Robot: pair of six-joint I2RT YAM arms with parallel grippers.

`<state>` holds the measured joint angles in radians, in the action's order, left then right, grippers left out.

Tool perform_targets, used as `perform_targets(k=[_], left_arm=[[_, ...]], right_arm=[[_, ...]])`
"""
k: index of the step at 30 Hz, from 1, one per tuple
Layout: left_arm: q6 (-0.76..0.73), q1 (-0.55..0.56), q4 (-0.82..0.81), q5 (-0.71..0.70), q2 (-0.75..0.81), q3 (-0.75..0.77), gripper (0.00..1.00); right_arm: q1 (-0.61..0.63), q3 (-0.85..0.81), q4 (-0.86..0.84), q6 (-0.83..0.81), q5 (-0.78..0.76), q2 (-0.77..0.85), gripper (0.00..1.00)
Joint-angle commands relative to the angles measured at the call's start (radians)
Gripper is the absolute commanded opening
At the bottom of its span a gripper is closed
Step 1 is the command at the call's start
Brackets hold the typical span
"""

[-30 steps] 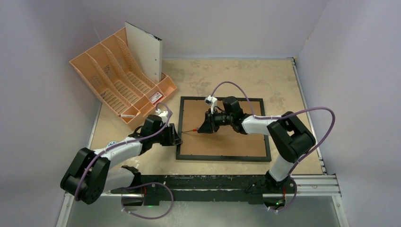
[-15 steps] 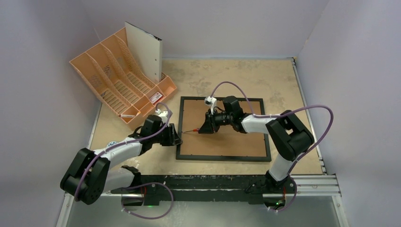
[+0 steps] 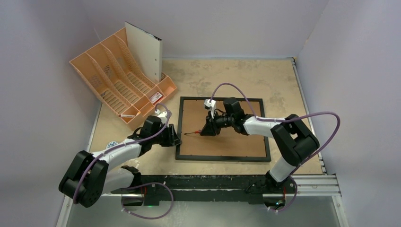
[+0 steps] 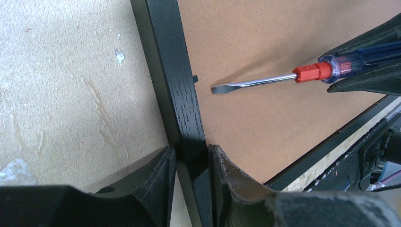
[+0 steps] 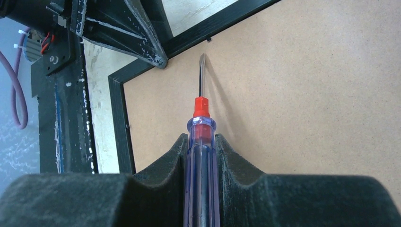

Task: Take the photo out of the frame
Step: Release the photo frame item from the photo frame.

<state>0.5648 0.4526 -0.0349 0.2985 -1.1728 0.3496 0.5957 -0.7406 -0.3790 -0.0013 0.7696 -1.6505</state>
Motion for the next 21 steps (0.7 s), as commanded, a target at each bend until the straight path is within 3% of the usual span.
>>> perform_targets(k=[1,21], left_arm=[[-0.035,0.000,0.116,-0.047,-0.016,-0.031,0.00],[-0.039,0.000,0.106,-0.033,-0.019,-0.035,0.00]], right_arm=[[0.003,-0.051,0.033,-0.029,-0.008,-0.041,0.00],[0.003,-0.108,0.060,0.051,-0.019,-0.114,0.00]])
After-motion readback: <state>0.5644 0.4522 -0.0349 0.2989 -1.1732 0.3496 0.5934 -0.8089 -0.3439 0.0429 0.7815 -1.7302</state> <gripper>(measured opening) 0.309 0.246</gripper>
